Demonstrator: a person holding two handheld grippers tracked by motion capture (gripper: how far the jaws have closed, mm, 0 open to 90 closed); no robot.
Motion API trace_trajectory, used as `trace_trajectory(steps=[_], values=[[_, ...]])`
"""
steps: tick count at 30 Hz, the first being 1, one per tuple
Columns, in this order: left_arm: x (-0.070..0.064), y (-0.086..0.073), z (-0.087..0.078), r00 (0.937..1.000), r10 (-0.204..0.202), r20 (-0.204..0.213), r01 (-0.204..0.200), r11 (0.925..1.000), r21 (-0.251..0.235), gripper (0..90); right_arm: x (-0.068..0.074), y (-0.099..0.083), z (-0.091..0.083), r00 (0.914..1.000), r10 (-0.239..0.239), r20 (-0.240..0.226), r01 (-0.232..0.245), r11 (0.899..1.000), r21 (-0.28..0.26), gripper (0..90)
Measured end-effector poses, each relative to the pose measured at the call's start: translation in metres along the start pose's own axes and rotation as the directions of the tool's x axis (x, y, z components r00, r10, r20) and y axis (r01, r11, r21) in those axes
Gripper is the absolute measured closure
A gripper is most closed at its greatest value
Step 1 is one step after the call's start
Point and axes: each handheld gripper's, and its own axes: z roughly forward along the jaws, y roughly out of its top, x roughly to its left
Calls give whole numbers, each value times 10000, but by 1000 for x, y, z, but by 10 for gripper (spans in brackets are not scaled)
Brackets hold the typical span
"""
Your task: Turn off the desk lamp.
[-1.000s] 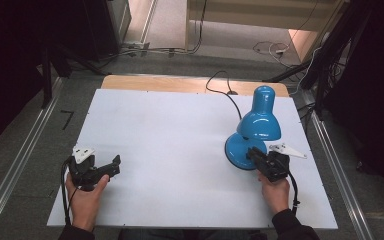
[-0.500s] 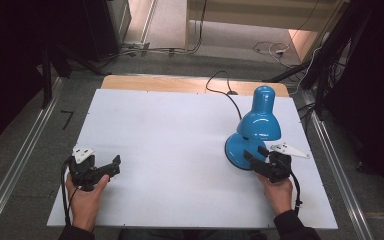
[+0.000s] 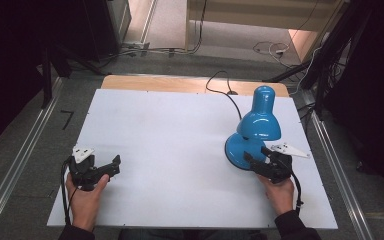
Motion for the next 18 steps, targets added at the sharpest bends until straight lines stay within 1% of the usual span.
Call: trace_trajectory(steps=[9, 12, 16, 18], values=[[1, 0, 0, 10000, -15, 15, 15, 10000, -15, 58, -3, 0, -2, 9999, 76, 82, -76, 10000, 32, 193], [1, 0, -1, 10000, -16, 19, 16, 10000, -23, 58, -4, -1, -3, 9998, 65, 165, -67, 9999, 83, 189], [1, 0, -1, 10000, -31, 26, 31, 10000, -36, 58, -5, -1, -6, 9998, -4, 176, 2, 10000, 93, 187], [1, 0, -1, 10000, -53, 31, 53, 10000, -34, 58, -5, -1, -7, 9998, 38, 179, -40, 9999, 112, 187]])
